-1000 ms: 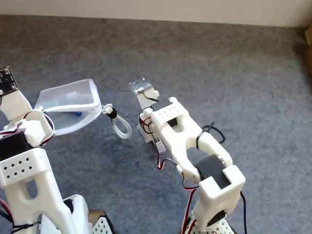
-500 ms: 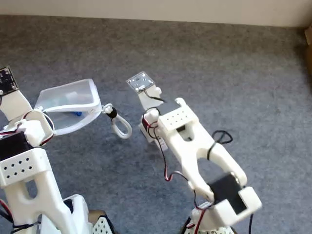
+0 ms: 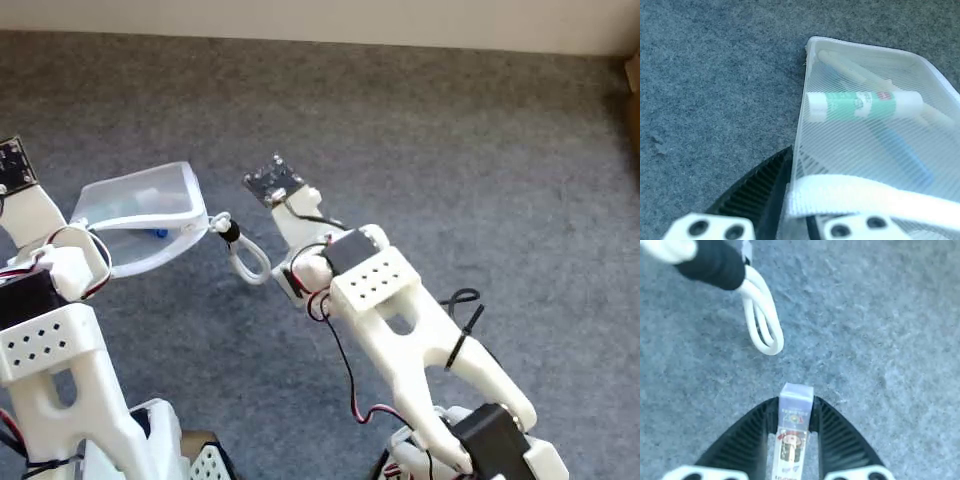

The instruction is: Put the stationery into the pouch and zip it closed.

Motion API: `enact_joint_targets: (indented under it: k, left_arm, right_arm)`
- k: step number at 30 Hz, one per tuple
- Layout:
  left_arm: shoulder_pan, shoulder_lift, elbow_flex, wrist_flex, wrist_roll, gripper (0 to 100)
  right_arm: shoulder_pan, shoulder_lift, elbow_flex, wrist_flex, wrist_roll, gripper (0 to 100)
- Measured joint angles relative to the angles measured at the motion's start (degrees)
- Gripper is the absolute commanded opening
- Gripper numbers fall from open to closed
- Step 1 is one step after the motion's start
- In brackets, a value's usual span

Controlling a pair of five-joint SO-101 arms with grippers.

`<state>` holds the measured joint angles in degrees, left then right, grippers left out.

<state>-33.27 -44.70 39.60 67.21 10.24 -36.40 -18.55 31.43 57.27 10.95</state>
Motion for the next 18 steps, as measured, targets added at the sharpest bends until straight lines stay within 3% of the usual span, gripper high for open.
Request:
enact_joint_targets:
  k: [7,11,18]
  left_arm:
    - [0.0,0.0,0.0,0.0,0.0,1]
    - [0.0,0.0,0.0,0.0,0.0,1]
    - [0.0,0.0,0.0,0.0,0.0,1]
  right_arm:
    - [-0.18,-6.95,3.78,-0.44,-2.11,0.6]
    - [-0.35,-12.22,8.18,-4.75,-6.86,0.6]
    - [-0.35,-20.92,16.35,-12.48,-7.74,0.6]
